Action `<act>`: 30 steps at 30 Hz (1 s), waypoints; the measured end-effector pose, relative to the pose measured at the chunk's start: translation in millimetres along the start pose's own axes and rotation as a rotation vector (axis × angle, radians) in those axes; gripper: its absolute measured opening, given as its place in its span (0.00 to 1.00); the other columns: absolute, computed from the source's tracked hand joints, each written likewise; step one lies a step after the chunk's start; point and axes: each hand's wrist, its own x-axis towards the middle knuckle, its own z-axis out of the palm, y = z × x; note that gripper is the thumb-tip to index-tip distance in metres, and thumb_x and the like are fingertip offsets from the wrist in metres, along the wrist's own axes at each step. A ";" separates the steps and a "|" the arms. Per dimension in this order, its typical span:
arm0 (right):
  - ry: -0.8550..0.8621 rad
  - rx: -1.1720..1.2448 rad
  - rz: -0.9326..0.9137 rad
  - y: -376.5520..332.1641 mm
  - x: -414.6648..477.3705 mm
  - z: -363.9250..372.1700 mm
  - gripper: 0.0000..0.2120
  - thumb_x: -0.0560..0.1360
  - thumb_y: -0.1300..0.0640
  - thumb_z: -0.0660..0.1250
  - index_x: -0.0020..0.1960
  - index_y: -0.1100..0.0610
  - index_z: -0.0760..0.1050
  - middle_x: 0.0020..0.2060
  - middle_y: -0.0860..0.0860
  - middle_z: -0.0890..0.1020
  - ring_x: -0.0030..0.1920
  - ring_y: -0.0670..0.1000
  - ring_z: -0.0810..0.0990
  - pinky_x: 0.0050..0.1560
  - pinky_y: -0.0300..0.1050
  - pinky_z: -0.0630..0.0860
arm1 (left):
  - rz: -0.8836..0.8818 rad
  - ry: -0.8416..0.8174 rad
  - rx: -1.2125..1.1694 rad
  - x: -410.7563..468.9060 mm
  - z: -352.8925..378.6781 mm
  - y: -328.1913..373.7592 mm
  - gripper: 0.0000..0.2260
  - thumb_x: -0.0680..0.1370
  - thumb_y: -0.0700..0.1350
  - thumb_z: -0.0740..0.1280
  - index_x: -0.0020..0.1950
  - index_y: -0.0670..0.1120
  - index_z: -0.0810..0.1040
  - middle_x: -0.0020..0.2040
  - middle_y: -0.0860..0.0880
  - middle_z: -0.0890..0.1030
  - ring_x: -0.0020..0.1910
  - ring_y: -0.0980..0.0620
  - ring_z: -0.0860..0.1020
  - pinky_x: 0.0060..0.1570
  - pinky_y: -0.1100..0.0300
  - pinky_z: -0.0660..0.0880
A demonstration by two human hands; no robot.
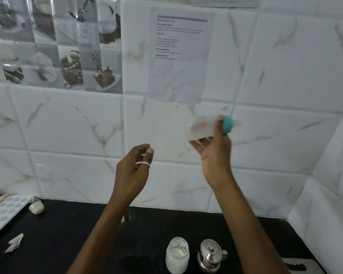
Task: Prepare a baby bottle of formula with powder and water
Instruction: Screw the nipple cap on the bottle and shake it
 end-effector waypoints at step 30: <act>-0.219 -0.394 0.119 37.3 -16.5 -4.7 0.27 0.70 0.37 0.67 0.63 0.53 0.74 0.57 0.53 0.85 0.53 0.53 0.86 0.48 0.52 0.85 | 0.029 0.019 0.047 24.7 1.9 2.4 0.13 0.83 0.55 0.63 0.64 0.52 0.80 0.56 0.57 0.83 0.54 0.61 0.81 0.47 0.69 0.71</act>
